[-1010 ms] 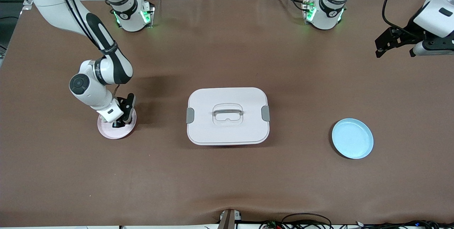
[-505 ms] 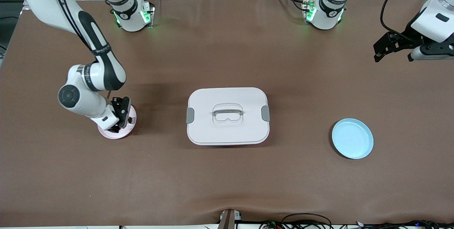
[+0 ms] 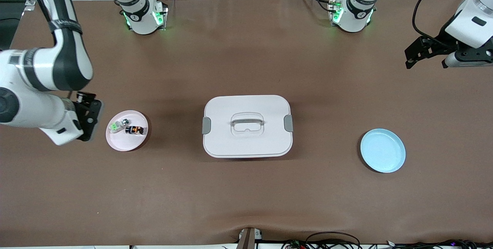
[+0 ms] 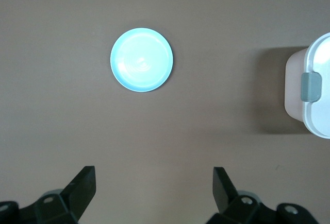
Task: Transfer orange switch to right arm and place
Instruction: 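Open the right gripper and raise it away from the plate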
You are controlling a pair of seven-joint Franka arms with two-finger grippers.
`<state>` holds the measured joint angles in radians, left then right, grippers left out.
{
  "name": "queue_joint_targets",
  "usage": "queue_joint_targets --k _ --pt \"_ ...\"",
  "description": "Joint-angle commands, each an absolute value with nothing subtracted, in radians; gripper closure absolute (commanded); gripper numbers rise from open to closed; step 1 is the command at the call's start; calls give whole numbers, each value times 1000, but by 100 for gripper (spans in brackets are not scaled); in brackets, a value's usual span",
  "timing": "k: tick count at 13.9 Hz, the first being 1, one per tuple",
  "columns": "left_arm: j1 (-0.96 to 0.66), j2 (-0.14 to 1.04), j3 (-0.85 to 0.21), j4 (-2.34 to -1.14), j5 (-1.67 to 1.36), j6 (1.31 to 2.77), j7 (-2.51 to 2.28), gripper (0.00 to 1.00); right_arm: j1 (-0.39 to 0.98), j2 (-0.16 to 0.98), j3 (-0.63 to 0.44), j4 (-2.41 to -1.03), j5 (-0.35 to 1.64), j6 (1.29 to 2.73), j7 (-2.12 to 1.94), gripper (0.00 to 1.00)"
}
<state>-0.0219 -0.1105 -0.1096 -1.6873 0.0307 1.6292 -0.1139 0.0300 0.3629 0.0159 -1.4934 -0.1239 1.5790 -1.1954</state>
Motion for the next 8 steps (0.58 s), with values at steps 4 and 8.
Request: queue_joint_targets --k 4,8 --pt "-17 -100 -106 -1689 17 1635 -106 0 21 324 21 -1401 -143 1421 -667 0" --pt "-15 -101 -106 -1689 15 1634 -106 0 12 295 14 -1393 -74 1381 -311 0"
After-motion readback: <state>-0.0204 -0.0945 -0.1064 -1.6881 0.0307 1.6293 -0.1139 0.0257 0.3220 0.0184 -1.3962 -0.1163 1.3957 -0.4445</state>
